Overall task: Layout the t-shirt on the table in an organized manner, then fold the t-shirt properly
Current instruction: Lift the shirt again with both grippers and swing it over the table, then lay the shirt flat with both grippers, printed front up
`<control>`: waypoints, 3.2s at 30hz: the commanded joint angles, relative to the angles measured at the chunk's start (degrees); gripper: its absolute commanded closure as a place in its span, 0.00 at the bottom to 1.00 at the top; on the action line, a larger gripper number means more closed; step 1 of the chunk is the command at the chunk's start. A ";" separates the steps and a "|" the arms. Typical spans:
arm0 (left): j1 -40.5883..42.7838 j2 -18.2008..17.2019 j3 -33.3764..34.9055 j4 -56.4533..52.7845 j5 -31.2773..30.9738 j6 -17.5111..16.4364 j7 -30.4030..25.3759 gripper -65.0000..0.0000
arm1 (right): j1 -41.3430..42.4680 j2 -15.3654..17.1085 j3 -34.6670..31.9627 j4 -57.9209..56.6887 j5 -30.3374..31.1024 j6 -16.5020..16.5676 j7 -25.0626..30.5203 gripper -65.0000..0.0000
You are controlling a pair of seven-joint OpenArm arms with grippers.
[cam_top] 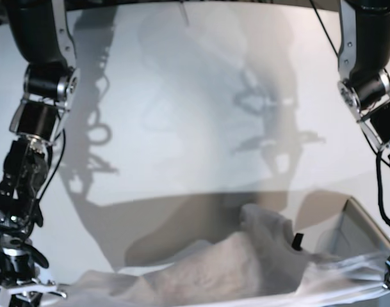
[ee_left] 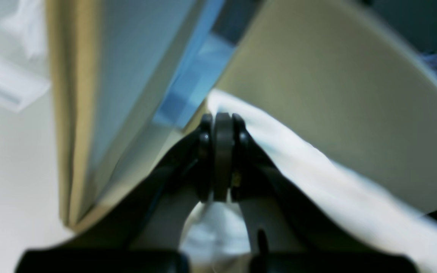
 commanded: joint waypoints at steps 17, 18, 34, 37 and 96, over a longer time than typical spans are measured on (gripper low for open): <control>-5.93 -3.13 4.53 -0.67 -0.36 -0.55 -3.71 1.00 | 10.65 4.76 -3.57 -9.59 3.88 -0.93 1.24 1.00; -6.64 -3.13 4.53 -1.38 -0.36 -0.55 -3.71 1.00 | 11.09 4.76 -3.57 -9.85 3.88 -0.93 1.24 1.00; -20.09 -3.22 17.28 -24.06 -0.54 -0.55 -16.02 1.00 | 25.86 5.38 -11.57 -34.47 3.79 -0.58 6.60 1.00; -21.23 -3.49 17.19 -19.84 -0.72 -0.46 -14.08 1.00 | 28.32 5.55 -11.66 -34.29 3.79 -0.58 8.97 1.00; 73.10 11.02 -13.49 21.92 -0.72 -0.63 -1.95 1.00 | -65.39 -2.71 9.53 22.15 4.23 -0.32 -4.21 1.00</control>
